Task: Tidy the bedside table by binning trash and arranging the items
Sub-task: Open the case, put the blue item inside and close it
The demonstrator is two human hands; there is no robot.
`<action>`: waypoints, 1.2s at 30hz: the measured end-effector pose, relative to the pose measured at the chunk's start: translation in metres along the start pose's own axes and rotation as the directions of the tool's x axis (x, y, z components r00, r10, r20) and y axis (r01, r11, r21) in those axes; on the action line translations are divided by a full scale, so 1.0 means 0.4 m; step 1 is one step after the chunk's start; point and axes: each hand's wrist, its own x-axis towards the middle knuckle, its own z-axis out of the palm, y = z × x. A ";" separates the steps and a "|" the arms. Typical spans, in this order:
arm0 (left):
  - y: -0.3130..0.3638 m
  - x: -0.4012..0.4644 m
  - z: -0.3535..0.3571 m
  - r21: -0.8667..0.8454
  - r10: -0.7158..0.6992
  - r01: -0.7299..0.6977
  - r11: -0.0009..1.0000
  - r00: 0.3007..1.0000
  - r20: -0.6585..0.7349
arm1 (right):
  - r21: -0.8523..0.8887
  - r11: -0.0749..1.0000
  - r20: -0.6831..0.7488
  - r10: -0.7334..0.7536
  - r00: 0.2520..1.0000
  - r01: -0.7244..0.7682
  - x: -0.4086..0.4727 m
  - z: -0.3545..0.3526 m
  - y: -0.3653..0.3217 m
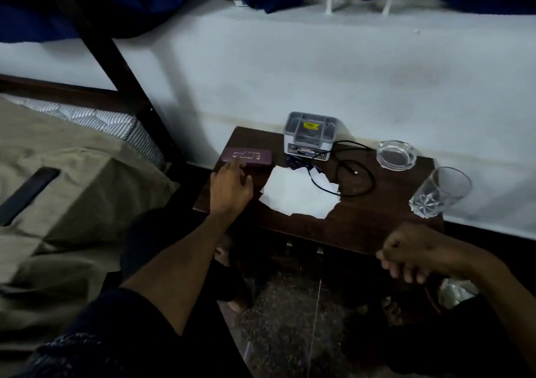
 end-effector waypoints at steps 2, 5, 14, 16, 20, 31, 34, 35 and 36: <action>-0.012 0.009 0.001 0.000 0.001 -0.001 1.000 1.000 0.002 | -0.051 0.997 -0.021 -0.062 0.998 0.061 0.036 0.002 -0.054; -0.033 0.029 0.007 0.034 -0.001 0.001 0.999 1.000 0.001 | -0.172 0.979 -0.050 -0.124 0.991 0.114 0.083 -0.002 -0.121; -0.098 0.180 0.019 0.237 0.157 -0.192 0.952 0.975 0.160 | -0.462 0.885 -0.402 -0.276 0.873 0.067 0.204 -0.016 -0.220; -0.108 0.207 0.027 0.274 0.150 -0.214 0.938 0.960 0.237 | -0.455 0.889 -0.419 -0.268 0.868 0.055 0.225 -0.016 -0.227; -0.118 0.232 0.049 0.285 0.093 -0.200 0.938 0.933 0.347 | -0.433 0.900 -0.458 -0.268 0.848 0.050 0.253 -0.008 -0.228; -0.035 0.180 -0.002 -0.086 -0.038 0.067 0.994 0.953 0.300 | -0.399 0.869 -0.537 -0.480 0.694 0.292 0.268 0.014 -0.278; 0.020 0.127 -0.029 -0.329 0.051 0.078 0.941 0.928 0.368 | -0.457 0.782 -0.511 -0.620 0.595 0.423 0.257 0.027 -0.293; 0.035 0.110 -0.031 -0.408 0.063 0.113 0.906 0.917 0.395 | -0.478 0.760 -0.497 -0.647 0.578 0.440 0.255 0.030 -0.300; 0.048 0.093 -0.029 -0.475 0.070 0.156 0.866 0.903 0.424 | -0.497 0.746 -0.483 -0.662 0.573 0.444 0.253 0.032 -0.306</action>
